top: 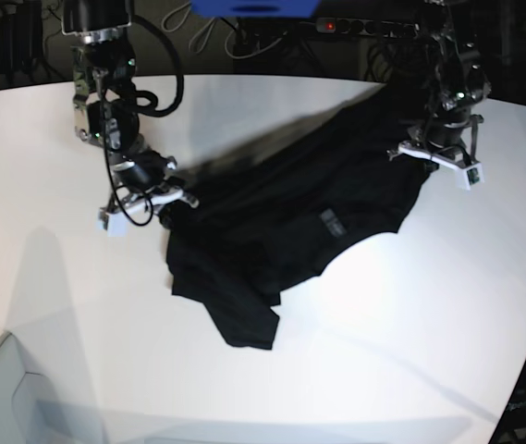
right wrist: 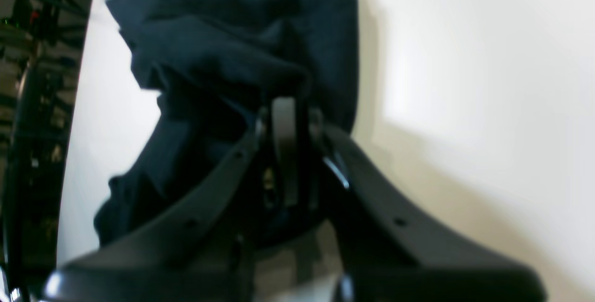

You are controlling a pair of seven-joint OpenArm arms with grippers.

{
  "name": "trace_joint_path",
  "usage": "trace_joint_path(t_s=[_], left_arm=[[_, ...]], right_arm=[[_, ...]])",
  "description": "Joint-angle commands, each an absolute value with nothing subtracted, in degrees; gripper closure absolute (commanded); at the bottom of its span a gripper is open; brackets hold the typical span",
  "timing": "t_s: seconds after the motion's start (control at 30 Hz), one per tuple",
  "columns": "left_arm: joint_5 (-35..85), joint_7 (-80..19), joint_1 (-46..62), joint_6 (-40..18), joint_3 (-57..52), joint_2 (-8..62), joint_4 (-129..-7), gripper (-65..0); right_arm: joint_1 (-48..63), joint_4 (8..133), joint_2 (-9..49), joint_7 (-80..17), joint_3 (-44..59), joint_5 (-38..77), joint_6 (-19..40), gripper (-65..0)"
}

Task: Layout the t-shirt on the table in an organized manner, then fold the t-shirt properly
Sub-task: 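Regrasp the shirt with the right gripper at a new edge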

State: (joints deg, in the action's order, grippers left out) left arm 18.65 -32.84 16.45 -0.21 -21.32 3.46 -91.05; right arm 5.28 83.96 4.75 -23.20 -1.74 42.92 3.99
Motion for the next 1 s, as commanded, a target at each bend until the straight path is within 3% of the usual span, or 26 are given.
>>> trace_joint_path(t_s=[0.0, 0.2, 0.3, 0.53, 0.73, 0.97], left_arm=[[18.77, -32.92, 16.57, -0.22, -21.41, 3.65, -91.82, -0.2], [18.77, -32.92, 16.66, -0.22, -21.41, 3.91, -91.82, -0.2], [18.77, -32.92, 16.48, -0.22, -21.41, 4.09, -91.82, -0.2], [18.77, -32.92, 16.48, -0.22, -21.41, 4.09, -91.65, -0.2], [18.51, -32.92, 16.57, -0.22, -21.41, 4.09, -91.74, -0.2], [18.42, -32.92, 16.66, -0.22, -21.41, 4.09, -91.65, -0.2]], right_arm=[[4.35, 85.05, 4.97, -24.66, -1.54, 43.56, 4.44, -4.8], [3.21, 85.32, 4.88, -31.78, -1.54, 43.65, 4.53, -23.1], [3.65, 88.48, 4.88, -31.69, -0.92, 43.65, 4.53, -28.7], [5.67, 100.53, 4.09, -32.22, 2.33, 43.65, 4.53, -30.6], [5.58, 100.88, 2.86, -32.31, -0.31, 43.56, 4.7, -31.1], [3.03, 99.38, 2.77, -31.78, -8.75, 43.21, 4.53, -41.8]])
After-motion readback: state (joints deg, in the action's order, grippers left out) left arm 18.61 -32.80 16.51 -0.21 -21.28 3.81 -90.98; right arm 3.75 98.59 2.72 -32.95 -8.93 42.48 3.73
